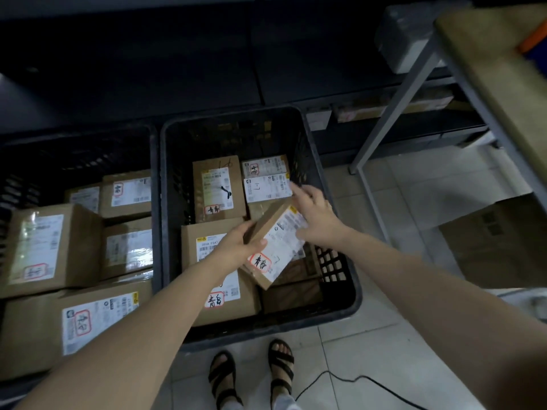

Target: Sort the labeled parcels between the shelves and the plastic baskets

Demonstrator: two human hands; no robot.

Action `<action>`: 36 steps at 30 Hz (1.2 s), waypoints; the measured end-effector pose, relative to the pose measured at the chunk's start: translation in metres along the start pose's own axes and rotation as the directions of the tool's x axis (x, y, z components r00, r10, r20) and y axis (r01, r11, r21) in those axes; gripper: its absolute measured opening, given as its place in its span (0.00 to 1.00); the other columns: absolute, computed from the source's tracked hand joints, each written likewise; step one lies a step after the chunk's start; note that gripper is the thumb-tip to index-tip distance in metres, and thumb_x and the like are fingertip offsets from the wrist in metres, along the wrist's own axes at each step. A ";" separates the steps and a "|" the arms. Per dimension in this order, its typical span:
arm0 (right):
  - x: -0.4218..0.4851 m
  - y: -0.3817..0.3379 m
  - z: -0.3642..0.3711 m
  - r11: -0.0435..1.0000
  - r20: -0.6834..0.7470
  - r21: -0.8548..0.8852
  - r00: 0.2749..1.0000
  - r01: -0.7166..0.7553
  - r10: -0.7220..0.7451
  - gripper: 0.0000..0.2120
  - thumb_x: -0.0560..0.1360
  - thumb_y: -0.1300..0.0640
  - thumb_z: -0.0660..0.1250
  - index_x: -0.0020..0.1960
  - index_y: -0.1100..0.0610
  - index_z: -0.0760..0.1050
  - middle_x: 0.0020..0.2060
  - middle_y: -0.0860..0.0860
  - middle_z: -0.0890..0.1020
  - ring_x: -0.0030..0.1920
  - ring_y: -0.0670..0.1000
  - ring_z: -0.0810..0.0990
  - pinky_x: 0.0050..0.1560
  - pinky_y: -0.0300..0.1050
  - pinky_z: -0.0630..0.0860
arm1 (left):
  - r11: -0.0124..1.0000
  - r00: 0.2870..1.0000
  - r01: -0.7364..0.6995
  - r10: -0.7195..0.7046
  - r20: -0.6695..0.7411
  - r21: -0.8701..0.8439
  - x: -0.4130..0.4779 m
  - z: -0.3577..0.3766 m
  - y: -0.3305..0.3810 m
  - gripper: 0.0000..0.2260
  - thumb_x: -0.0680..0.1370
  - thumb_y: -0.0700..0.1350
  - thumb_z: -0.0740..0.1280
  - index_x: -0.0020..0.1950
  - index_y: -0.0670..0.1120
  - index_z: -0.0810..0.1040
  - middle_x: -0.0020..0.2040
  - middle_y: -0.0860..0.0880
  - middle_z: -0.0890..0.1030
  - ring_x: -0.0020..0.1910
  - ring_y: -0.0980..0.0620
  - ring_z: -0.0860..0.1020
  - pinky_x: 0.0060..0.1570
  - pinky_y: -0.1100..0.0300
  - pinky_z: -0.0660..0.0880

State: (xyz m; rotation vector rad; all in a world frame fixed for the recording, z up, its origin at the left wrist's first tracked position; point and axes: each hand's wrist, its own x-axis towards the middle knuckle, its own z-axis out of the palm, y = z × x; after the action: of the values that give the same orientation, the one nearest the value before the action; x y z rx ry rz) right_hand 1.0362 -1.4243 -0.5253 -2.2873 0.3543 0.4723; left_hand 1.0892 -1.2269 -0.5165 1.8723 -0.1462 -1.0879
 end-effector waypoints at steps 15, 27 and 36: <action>-0.016 -0.027 0.009 0.613 0.540 -0.718 0.819 0.329 0.194 0.36 0.68 0.48 0.74 0.70 0.56 0.62 0.48 0.52 0.75 0.46 0.54 0.76 0.41 0.47 0.73 | 0.963 0.989 -0.116 0.089 0.118 0.243 0.006 0.016 0.005 0.15 0.77 0.41 0.67 0.61 0.48 0.69 0.56 0.47 0.74 0.57 0.50 0.74 0.54 0.61 0.71; -0.031 0.023 0.071 0.747 0.563 -0.629 0.789 0.216 0.247 0.35 0.77 0.47 0.66 0.76 0.58 0.53 0.73 0.60 0.63 0.67 0.63 0.69 0.60 0.56 0.71 | 0.599 0.988 -0.153 0.109 0.109 0.786 0.013 -0.007 -0.041 0.19 0.77 0.48 0.66 0.67 0.55 0.70 0.68 0.54 0.67 0.64 0.48 0.64 0.62 0.56 0.65; -0.023 0.008 0.069 0.555 0.505 -0.784 0.806 0.279 0.308 0.24 0.78 0.44 0.64 0.67 0.58 0.70 0.64 0.57 0.75 0.62 0.59 0.76 0.54 0.52 0.73 | 0.530 0.973 -0.229 0.122 0.194 0.816 0.019 -0.006 -0.042 0.17 0.77 0.48 0.66 0.66 0.54 0.71 0.68 0.55 0.67 0.65 0.50 0.63 0.63 0.54 0.65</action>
State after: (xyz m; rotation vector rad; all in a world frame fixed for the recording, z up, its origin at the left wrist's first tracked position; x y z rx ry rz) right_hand 0.9968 -1.3765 -0.5640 -2.8221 -0.2728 1.6428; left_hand 1.0917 -1.2089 -0.5597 2.5505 -1.0877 -1.0573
